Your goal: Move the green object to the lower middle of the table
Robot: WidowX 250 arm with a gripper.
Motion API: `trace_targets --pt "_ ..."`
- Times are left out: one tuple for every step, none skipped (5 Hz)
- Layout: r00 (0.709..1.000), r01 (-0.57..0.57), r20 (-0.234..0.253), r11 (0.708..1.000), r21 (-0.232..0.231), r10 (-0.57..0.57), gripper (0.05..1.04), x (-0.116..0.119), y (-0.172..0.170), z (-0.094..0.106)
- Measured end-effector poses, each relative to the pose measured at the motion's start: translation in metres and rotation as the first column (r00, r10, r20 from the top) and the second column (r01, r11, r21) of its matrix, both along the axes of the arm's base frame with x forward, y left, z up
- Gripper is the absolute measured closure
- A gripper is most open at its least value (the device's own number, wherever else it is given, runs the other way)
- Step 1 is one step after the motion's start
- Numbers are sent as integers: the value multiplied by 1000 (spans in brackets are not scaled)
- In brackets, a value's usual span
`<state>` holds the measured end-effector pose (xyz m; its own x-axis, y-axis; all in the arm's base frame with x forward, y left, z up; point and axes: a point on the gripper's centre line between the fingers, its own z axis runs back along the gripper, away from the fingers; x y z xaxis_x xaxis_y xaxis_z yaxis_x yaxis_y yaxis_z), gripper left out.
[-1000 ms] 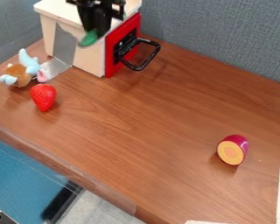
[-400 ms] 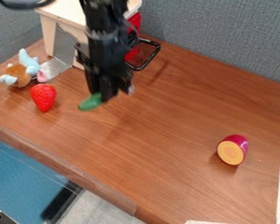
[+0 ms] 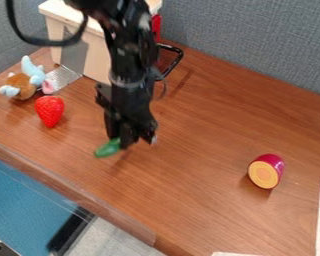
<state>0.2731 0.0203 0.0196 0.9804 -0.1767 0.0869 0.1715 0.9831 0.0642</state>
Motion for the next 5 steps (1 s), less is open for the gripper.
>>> trace_targets --pt "1000 3 -13 1000 21 -2 810 -3 1 -14" --pt "1000 4 -2 1000 23 -4 750 -3 1 -16" --pt "999 20 -30 1000 7 -20 449 -7 -1 -21" --pt "998 31 -59 1000 3 -30 156 -12 -2 -18" --pt "999 39 15 999 -16 -39 75 -9 -6 15"
